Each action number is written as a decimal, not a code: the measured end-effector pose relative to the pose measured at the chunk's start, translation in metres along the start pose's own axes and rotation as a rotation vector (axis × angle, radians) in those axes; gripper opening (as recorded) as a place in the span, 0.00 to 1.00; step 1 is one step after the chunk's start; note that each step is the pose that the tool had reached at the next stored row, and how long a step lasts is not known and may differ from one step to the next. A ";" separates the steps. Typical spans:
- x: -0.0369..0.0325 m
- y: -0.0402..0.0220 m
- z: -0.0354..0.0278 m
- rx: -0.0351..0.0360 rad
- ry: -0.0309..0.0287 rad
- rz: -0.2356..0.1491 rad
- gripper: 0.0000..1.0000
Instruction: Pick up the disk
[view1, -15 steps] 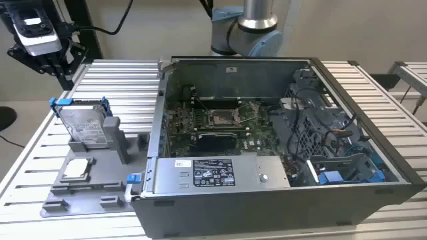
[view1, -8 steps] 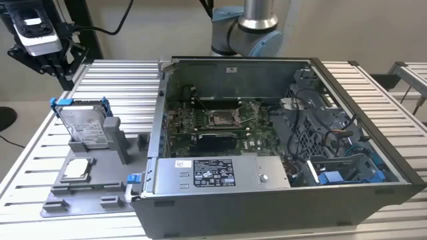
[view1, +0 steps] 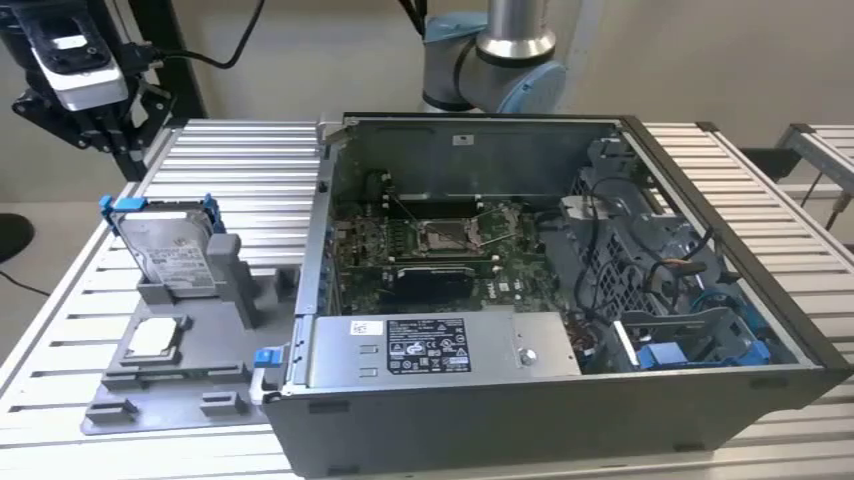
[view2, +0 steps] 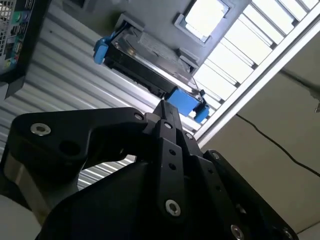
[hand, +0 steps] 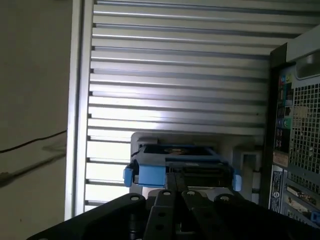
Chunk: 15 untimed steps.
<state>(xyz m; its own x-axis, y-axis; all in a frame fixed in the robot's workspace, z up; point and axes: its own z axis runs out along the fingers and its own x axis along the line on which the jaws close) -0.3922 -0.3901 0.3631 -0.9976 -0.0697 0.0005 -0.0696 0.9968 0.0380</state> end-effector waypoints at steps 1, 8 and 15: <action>0.0001 0.0000 0.0000 0.0001 0.0006 -0.014 0.00; 0.0007 0.0001 0.0000 0.0003 0.0050 -0.133 0.00; 0.0010 0.0001 0.0001 0.0004 0.0098 -0.260 0.00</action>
<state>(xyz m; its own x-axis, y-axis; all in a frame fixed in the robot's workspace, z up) -0.3932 -0.3901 0.3630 -0.9460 -0.3242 0.0004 -0.3239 0.9453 0.0378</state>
